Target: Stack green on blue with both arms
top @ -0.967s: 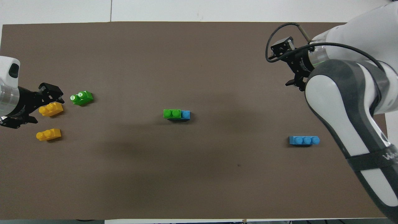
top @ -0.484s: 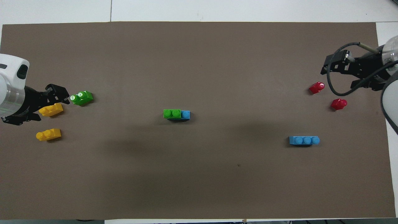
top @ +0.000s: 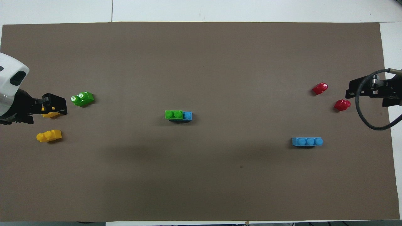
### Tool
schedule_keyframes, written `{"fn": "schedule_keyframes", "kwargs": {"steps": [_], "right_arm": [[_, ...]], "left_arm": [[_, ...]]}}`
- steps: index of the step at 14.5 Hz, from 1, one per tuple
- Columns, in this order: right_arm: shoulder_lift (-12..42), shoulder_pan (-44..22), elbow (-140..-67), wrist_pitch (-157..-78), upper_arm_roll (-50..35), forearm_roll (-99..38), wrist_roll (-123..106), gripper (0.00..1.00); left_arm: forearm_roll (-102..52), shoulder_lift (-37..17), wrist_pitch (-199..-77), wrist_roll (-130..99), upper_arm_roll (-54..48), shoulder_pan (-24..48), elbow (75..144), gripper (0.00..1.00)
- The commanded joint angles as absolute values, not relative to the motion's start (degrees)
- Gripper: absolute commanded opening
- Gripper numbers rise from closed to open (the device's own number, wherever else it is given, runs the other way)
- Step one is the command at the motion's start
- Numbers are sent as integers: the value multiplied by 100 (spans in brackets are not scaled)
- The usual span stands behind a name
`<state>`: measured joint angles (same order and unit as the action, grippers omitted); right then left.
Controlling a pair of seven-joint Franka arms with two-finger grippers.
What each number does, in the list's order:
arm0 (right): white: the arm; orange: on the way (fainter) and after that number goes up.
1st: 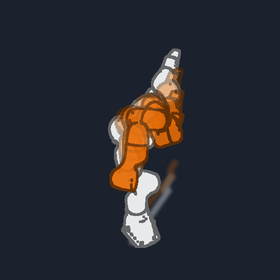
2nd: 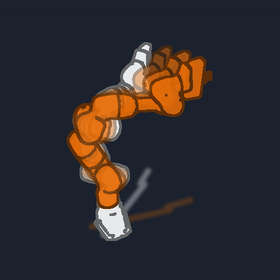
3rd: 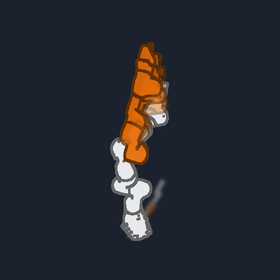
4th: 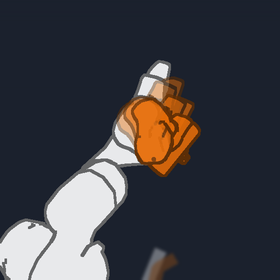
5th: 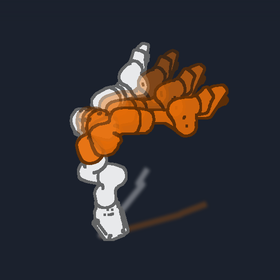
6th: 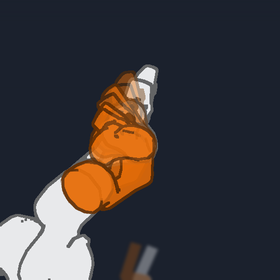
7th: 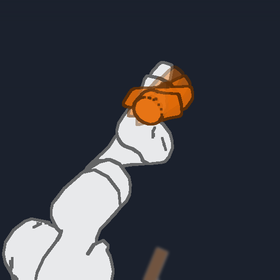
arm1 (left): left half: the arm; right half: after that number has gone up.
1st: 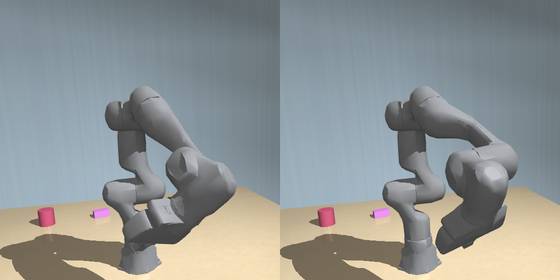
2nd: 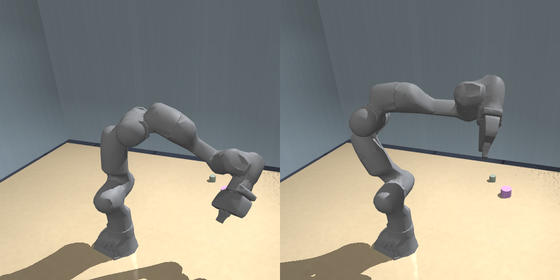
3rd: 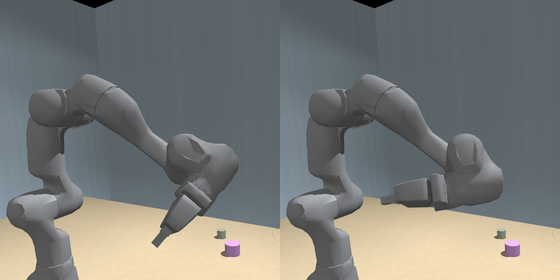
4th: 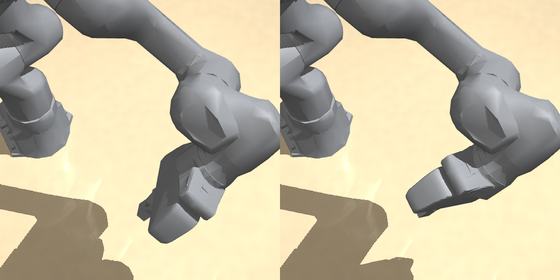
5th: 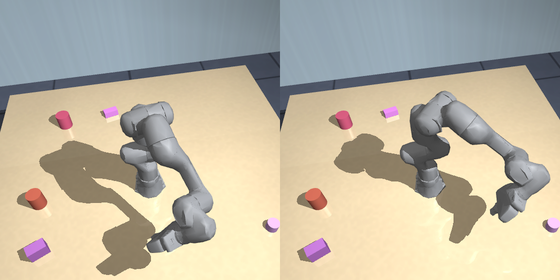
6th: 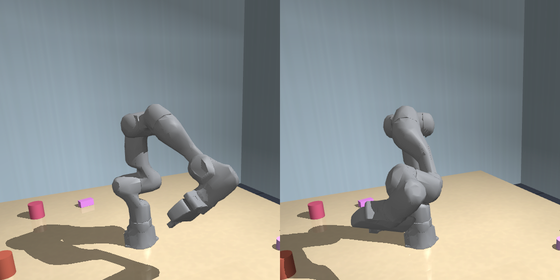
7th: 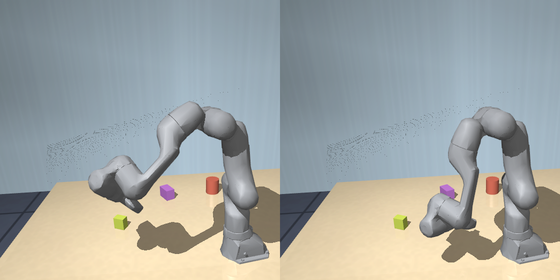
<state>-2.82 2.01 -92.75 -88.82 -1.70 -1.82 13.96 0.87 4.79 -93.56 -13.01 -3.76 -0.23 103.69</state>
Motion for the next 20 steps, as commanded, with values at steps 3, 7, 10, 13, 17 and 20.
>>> {"fn": "schedule_keyframes", "kwargs": {"steps": [3, 7, 10, 13, 17, 20], "right_arm": [[-351, 343, -9378, -8833, -255, 149, 1072, 100], [-360, 343, -9387, -8851, -246, 193, 1081, 100], [-369, 343, -9413, -8859, -255, 211, 1081, 100], [-369, 343, -9413, -8894, -255, 211, 1011, 100], [-369, 378, -9413, -8895, -246, 211, 791, 100], [-369, 404, -9413, -8903, -255, 211, 747, 100]], "left_arm": [[79, 457, -9027, -536, -290, -35, 10116, 100], [53, 431, -9070, -527, -290, 35, 10073, 100], [26, 309, -9088, -527, -299, 18, 10029, 100], [0, 71, -8948, -527, -281, 44, 9660, 100], [-88, 53, -8974, -527, -264, 53, 9616, 100], [-114, -35, -8982, -527, -255, 53, 9624, 100]]}}
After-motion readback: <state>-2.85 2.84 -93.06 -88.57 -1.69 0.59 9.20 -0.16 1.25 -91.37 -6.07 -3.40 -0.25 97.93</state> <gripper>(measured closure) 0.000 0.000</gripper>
